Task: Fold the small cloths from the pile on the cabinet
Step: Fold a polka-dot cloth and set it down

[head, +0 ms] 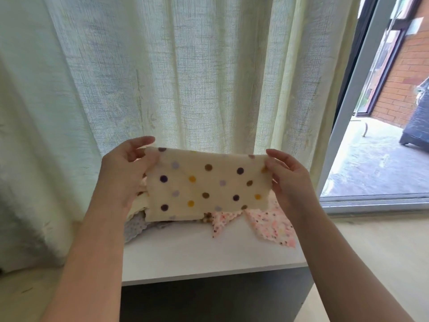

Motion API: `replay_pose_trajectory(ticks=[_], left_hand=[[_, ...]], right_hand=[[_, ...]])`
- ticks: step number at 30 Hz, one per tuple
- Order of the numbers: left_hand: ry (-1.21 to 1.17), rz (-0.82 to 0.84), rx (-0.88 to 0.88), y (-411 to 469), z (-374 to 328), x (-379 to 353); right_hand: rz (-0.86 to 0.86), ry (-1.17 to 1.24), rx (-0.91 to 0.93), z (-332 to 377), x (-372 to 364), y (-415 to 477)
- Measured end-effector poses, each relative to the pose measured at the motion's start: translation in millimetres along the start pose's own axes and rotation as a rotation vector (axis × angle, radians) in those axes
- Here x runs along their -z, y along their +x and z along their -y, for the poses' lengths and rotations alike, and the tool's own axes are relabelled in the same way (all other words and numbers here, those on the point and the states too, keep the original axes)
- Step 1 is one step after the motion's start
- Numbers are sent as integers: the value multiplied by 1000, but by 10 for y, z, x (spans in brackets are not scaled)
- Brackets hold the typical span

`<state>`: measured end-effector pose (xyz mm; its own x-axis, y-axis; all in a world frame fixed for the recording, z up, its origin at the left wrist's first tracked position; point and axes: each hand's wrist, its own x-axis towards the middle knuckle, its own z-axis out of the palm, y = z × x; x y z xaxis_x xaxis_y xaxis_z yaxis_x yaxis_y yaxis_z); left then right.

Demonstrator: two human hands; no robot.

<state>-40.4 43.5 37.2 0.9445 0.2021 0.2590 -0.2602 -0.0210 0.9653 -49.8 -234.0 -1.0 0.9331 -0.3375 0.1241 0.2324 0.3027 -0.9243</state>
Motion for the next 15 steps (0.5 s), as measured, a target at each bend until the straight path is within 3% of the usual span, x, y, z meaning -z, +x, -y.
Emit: replay_pose_trajectory(ticks=[4,8,10,13,15], left_hand=[[373,-82,-220,-33,22,-79],[508,-27,-418,-69,-30,-200],[453,68,-468,-124,-76,-262],[408,208,-539,-242,-143,-403],[452,237,-663,-302,-169,-500]], right_hand=[[-43,-228,49,5,120,75],[-43,-781,178,47,167,85],[109,-970,217,99,97,-7],[432,-993,228,130,-164,-216],[532,-899,251,123,-311,-325]])
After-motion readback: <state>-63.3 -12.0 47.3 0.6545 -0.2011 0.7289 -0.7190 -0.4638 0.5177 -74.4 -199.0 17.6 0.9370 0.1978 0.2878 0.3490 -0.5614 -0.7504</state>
